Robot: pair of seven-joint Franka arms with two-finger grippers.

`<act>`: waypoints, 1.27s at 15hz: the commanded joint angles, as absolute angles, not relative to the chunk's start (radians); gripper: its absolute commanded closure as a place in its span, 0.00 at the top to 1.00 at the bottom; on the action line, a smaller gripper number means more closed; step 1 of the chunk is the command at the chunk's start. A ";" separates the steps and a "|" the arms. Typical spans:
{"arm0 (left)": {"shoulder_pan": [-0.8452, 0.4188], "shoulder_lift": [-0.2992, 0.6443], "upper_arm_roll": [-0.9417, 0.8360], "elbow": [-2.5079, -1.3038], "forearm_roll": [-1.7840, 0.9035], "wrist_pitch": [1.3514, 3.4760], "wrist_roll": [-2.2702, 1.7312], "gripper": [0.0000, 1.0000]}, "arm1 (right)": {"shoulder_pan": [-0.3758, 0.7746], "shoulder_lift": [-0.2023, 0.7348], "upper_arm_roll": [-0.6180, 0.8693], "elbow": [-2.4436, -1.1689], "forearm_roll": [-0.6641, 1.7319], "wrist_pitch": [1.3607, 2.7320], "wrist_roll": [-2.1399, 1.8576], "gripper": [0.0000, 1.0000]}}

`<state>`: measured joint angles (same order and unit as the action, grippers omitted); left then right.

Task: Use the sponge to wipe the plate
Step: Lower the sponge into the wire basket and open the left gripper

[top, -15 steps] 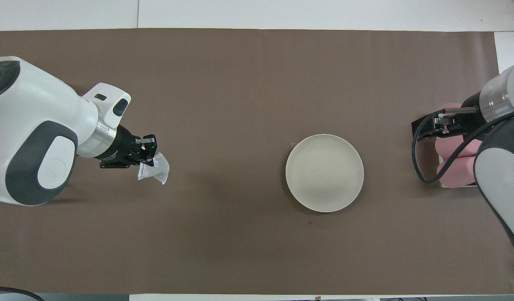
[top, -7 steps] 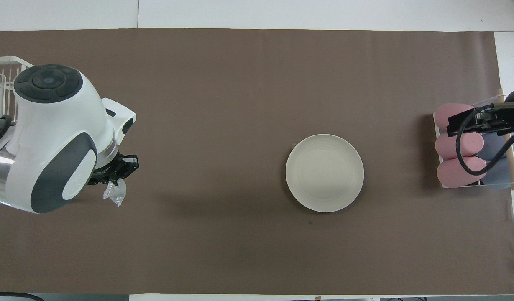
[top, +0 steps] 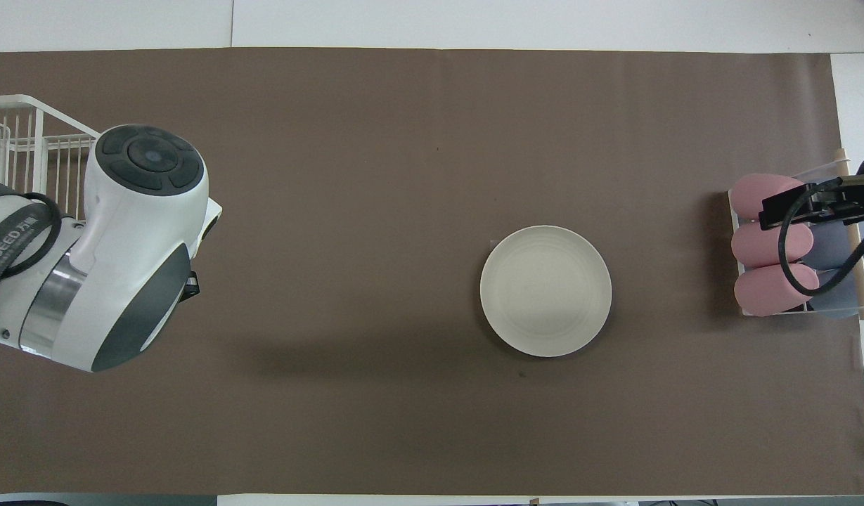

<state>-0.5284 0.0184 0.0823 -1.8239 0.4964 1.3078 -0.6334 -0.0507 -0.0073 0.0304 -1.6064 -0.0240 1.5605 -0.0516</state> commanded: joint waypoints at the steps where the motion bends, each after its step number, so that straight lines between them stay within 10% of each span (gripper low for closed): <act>1: -0.568 0.072 0.089 -1.804 0.642 1.259 -0.652 0.00 | -0.061 -0.020 0.043 -1.628 -0.017 1.604 -0.008 1.00; 19: -0.365 0.396 0.095 -1.713 1.178 1.463 -0.515 0.00 | -0.044 -0.020 0.051 -1.623 -0.017 1.595 0.017 1.00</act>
